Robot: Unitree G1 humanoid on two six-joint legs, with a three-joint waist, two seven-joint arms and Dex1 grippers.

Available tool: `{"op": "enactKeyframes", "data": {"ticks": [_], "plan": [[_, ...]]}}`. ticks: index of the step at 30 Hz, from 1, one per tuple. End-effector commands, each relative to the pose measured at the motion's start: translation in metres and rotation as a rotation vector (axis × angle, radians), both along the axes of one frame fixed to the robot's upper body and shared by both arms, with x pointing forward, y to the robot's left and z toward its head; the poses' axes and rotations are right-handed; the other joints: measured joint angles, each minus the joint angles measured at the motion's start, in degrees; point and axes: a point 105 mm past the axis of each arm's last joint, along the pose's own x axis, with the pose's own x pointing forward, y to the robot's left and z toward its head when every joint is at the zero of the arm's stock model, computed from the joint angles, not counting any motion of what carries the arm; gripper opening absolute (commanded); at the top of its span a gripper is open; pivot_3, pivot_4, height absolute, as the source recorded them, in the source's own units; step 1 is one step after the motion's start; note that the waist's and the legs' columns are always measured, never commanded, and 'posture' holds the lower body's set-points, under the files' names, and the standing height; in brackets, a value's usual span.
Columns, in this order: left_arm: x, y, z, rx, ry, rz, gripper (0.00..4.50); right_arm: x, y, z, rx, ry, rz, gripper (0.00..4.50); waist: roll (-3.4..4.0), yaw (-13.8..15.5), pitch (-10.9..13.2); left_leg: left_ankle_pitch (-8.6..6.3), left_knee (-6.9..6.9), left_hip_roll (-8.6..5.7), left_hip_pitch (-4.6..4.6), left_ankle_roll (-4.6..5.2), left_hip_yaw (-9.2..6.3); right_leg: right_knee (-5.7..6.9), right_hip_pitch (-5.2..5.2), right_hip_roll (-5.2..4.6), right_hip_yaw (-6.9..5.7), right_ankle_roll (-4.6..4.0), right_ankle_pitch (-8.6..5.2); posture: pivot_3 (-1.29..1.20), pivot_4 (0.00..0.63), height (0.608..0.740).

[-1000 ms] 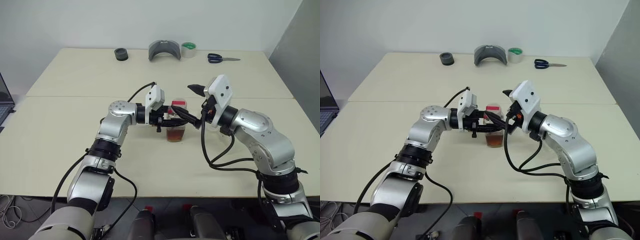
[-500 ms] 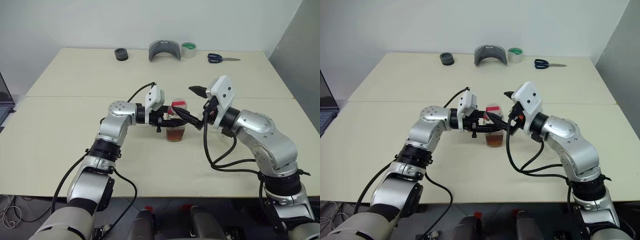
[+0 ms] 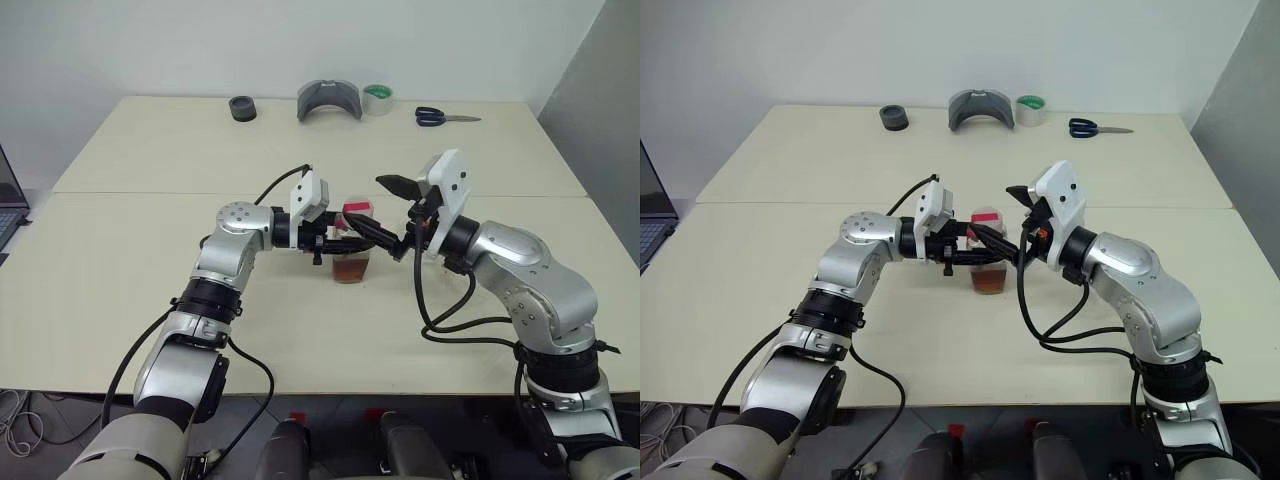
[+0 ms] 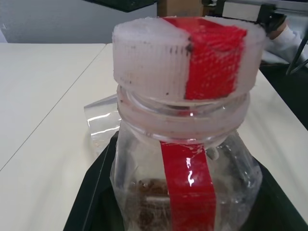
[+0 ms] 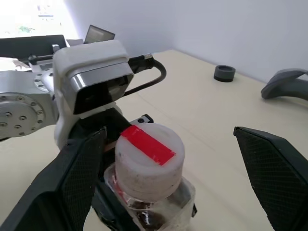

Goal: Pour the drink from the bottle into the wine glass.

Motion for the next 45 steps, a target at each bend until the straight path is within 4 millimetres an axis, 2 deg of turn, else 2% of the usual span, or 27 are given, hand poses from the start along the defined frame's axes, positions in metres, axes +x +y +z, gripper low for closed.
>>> {"op": "enactKeyframes", "data": {"ticks": [1,11,14,20,28,38,40,42,44,45], "plan": [[-0.002,0.001,0.013,-0.024,-0.060,-0.006,1.83,-0.009,0.003,0.012,0.005,-0.042,0.037,4.50,0.00,0.0,0.0,0.00,0.00,0.00,0.00,0.00,0.00,0.00,0.00,0.00,0.00,0.00,0.00,0.00,0.150,0.740],[-0.002,0.000,0.014,-0.026,-0.062,-0.007,1.83,-0.005,0.008,0.007,-0.026,-0.043,0.042,4.50,0.00,0.0,0.0,0.00,0.00,0.00,0.00,0.00,0.00,0.00,0.00,0.00,0.00,0.00,0.00,0.00,0.150,0.740],[-0.002,0.000,0.014,-0.028,-0.062,-0.007,1.83,-0.005,0.011,0.007,-0.027,-0.043,0.047,3.94,0.00,0.0,0.0,0.00,0.00,0.00,0.00,0.00,0.01,0.00,0.00,0.00,0.00,0.00,0.00,0.00,0.150,0.740],[-0.003,0.000,0.013,-0.035,-0.062,-0.006,1.83,-0.002,0.012,0.008,-0.023,-0.053,0.040,1.81,0.00,0.0,0.0,0.00,0.00,0.00,0.00,0.00,0.00,0.00,0.00,0.00,-0.01,0.00,0.00,0.00,0.150,0.740],[-0.004,0.000,0.015,-0.087,-0.064,0.030,1.82,-0.005,0.014,0.006,-0.078,-0.101,0.048,1.75,0.00,0.0,0.0,0.00,0.00,0.00,0.00,0.00,0.00,-0.01,0.00,0.00,0.00,0.00,0.00,0.00,0.150,0.740],[-0.012,0.001,0.010,-0.100,-0.042,0.046,1.82,-0.012,0.013,0.017,-0.093,-0.277,0.029,1.71,0.00,0.0,0.0,0.00,0.02,0.01,-0.01,0.00,-0.02,0.01,0.00,-0.01,-0.02,0.00,0.00,0.00,0.150,0.740],[-0.013,0.001,0.010,-0.100,-0.040,0.049,1.82,-0.010,0.002,0.019,-0.063,-0.276,-0.015,1.71,0.00,0.0,0.0,0.00,0.02,0.01,0.00,0.00,-0.01,0.01,0.00,-0.01,-0.01,0.00,0.00,0.00,0.150,0.740],[-0.013,0.003,0.009,-0.099,-0.039,0.057,1.82,-0.003,-0.021,0.022,-0.020,-0.254,-0.114,1.71,0.00,0.1,0.0,0.00,0.01,0.01,-0.01,0.00,-0.01,-0.01,0.00,-0.01,-0.01,0.00,0.00,0.00,0.150,0.740],[-0.012,0.006,0.008,-0.099,-0.036,0.077,1.82,0.011,-0.069,0.012,0.019,-0.185,-0.329,1.71,0.00,0.2,0.0,0.00,0.02,0.00,-0.04,0.00,-0.01,-0.02,0.00,-0.03,-0.01,0.00,0.00,0.00,0.150,0.740],[-0.012,0.007,0.007,-0.099,-0.036,0.082,1.82,0.014,-0.086,0.006,0.023,-0.159,-0.399,1.71,0.00,0.3,0.0,0.00,0.02,-0.02,-0.04,0.00,-0.02,-0.02,0.02,-0.05,-0.01,0.00,0.00,0.00,0.150,0.740]]}}
